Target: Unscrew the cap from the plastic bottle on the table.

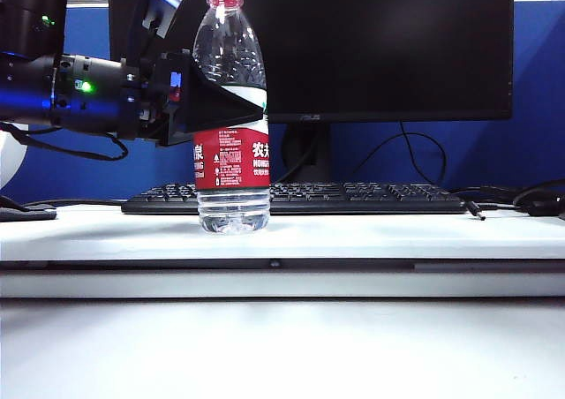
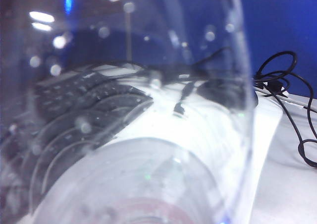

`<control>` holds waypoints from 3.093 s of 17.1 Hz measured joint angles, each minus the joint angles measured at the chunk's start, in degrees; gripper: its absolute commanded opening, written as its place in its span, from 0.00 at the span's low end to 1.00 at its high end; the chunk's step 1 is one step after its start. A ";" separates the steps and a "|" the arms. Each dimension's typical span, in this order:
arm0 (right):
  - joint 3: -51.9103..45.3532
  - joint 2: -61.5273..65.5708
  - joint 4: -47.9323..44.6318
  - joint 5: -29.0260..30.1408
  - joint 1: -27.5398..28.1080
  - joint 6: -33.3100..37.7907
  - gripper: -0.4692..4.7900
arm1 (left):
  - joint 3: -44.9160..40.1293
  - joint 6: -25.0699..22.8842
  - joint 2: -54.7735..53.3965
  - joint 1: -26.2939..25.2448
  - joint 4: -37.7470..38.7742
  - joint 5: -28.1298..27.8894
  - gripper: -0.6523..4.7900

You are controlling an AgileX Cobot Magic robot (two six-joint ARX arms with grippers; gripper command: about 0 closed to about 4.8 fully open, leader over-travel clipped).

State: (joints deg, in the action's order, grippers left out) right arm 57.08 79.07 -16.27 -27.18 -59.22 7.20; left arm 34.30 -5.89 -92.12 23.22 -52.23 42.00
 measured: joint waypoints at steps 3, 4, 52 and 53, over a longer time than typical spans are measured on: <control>0.02 2.40 -3.91 -1.68 0.04 0.04 0.80 | 0.02 -0.11 0.04 0.04 0.63 0.02 0.70; 0.02 2.84 -4.26 -2.73 0.44 0.07 0.78 | 0.02 -0.11 0.11 0.04 0.83 0.02 0.70; 0.11 -0.07 6.97 58.95 24.15 -5.42 0.41 | 0.09 -0.37 0.04 -0.13 2.97 1.38 0.70; 0.02 0.15 7.91 59.14 24.28 -5.49 0.43 | 0.09 -0.33 0.07 -0.15 2.97 1.29 0.70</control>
State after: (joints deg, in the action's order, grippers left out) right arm 57.10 79.22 -8.36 31.97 -34.94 1.72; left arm 34.39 -6.22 -92.05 23.07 -49.25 43.29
